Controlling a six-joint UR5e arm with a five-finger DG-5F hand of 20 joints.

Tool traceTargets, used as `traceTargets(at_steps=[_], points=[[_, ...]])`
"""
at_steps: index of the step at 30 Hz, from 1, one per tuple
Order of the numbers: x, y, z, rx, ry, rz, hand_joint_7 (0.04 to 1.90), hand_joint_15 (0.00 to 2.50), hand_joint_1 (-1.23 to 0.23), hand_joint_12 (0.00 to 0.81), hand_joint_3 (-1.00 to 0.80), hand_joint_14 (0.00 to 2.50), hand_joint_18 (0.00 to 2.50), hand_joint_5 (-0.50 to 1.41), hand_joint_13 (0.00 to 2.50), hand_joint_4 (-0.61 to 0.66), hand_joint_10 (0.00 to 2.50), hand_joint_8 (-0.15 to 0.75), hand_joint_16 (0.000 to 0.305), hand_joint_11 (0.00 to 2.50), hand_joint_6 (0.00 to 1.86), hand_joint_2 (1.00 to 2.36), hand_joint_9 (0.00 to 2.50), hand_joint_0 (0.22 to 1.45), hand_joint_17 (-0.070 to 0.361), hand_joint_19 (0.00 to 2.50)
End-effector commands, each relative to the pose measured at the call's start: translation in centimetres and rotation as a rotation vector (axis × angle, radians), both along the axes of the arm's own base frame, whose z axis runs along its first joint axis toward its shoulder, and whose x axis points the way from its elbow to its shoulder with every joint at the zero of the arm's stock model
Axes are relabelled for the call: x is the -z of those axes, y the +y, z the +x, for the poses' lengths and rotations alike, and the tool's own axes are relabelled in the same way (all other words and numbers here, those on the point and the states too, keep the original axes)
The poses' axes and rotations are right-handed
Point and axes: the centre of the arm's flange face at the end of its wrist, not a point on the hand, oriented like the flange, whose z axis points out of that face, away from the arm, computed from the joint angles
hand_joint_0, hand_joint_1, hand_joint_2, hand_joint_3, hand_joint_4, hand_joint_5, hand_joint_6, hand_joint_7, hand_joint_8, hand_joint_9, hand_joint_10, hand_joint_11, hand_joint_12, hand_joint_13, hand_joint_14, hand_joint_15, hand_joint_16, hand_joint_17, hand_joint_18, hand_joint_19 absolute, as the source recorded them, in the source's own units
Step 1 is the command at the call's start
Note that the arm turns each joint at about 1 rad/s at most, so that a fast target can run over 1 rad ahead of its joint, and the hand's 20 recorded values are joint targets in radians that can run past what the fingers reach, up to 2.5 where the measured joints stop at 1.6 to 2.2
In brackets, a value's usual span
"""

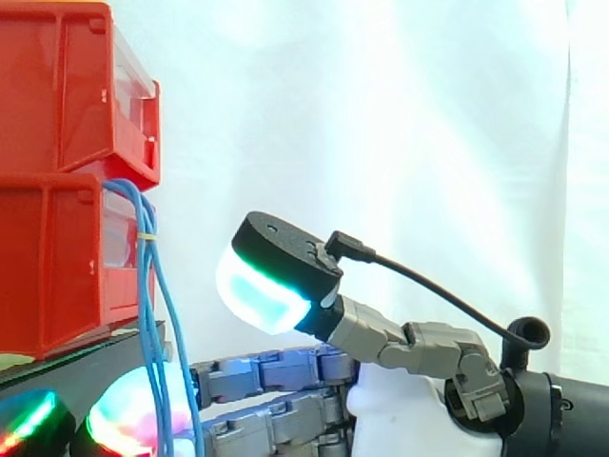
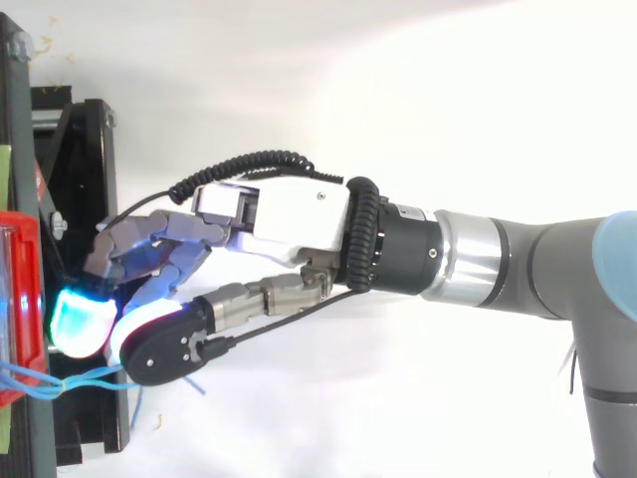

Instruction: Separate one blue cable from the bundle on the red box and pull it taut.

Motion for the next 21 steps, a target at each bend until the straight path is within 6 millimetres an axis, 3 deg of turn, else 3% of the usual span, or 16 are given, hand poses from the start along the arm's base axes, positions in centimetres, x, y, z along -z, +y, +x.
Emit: traceTargets(at_steps=[1, 6, 21], points=[[0.3, 0.7, 0.0, -0.006, 0.006, -0.008, 0.77, 0.26, -0.5, 0.298, -0.5, 0.01, 0.0, -0.13, 0.73, 0.25, 0.01, 0.233, 0.035, 0.37, 0.5, 1.0, 1.04, 0.5, 0.079, 0.06], [1.5, 1.5, 0.0, -0.017, 0.014, -0.005, 0.77, 0.29, -0.5, 0.304, -0.5, 0.01, 0.0, -0.13, 0.83, 0.24, 0.01, 0.229, 0.035, 0.39, 0.5, 1.0, 1.04, 0.5, 0.08, 0.05], [0.9, 2.5, 0.2, -0.028, 0.006, -0.001, 0.78, 0.45, -0.54, 0.303, -0.5, 0.02, 0.0, -0.13, 1.19, 0.24, 0.01, 0.228, 0.035, 0.39, 0.5, 1.0, 1.05, 0.52, 0.078, 0.01]])
